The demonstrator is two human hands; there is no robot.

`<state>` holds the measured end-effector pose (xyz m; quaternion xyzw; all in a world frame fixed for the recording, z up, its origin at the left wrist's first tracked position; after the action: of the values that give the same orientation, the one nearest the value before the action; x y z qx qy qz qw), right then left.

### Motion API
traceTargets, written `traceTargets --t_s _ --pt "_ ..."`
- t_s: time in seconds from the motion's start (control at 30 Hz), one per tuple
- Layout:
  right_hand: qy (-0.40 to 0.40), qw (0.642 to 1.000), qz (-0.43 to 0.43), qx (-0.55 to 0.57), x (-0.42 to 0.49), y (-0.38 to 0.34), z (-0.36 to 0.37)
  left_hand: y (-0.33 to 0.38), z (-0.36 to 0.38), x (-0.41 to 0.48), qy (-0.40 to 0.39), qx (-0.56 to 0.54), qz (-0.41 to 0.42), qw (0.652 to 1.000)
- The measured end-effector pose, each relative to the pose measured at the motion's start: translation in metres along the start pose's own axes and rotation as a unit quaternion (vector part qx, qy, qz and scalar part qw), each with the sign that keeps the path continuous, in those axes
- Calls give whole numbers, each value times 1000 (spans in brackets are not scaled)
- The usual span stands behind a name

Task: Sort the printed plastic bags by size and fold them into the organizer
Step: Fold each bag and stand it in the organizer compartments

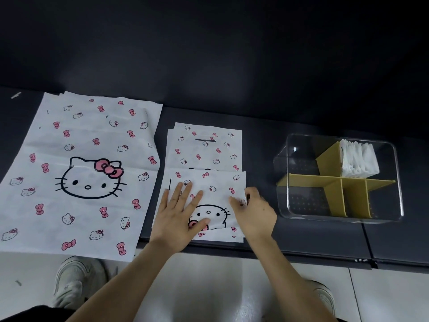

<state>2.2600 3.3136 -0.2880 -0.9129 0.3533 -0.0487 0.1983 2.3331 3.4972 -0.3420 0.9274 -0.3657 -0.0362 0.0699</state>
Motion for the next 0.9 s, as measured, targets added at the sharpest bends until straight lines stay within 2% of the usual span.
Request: traceTargets --t_s 0.03,0.1,0.2,0.3,0.4,0.47,0.5,0.57,0.63,0.77,0.9 --pt "47 998 -30 -25 -10 -5 -2 1 -1 0 3 -3 1 1000" --pt "72 993 -61 -77 -28 -9 7 2 -2 0 9 -10 1 1000" --pt "52 992 -34 -111 -42 9 16 2 -1 0 8 -7 1 1000" --pt "81 989 0 -121 -44 38 5 1 -1 1 1 -2 -1 1000" --pt "80 993 8 -81 -45 41 -1 1 0 0 -1 -2 -3 1000" --pt "30 997 67 23 -42 35 0 1 0 0 -2 -2 -1 1000" --pt "-24 992 108 66 -40 32 7 1 0 0 -1 -1 0 1000" --pt "-92 970 178 138 -38 30 21 2 0 0 -3 1 4 1000" --pt "-119 953 211 180 -38 29 24 2 0 0 -7 0 6 1000" --pt "-178 936 240 186 -33 32 19 1 1 1 -23 3 15 1000" --pt "-179 944 199 193 -33 22 6 2 1 3 -40 11 36 999"
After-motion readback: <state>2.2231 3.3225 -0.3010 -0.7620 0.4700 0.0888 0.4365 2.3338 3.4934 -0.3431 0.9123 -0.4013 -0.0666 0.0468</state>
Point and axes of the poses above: each hand's wrist, its own x-axis towards the middle knuckle, its own z-axis out of the palm, y = z × x, the point moved 7 cm from there along x, towards the middle knuckle, and after that the axes turned 1 degree about -z, right-handed, at the moved point
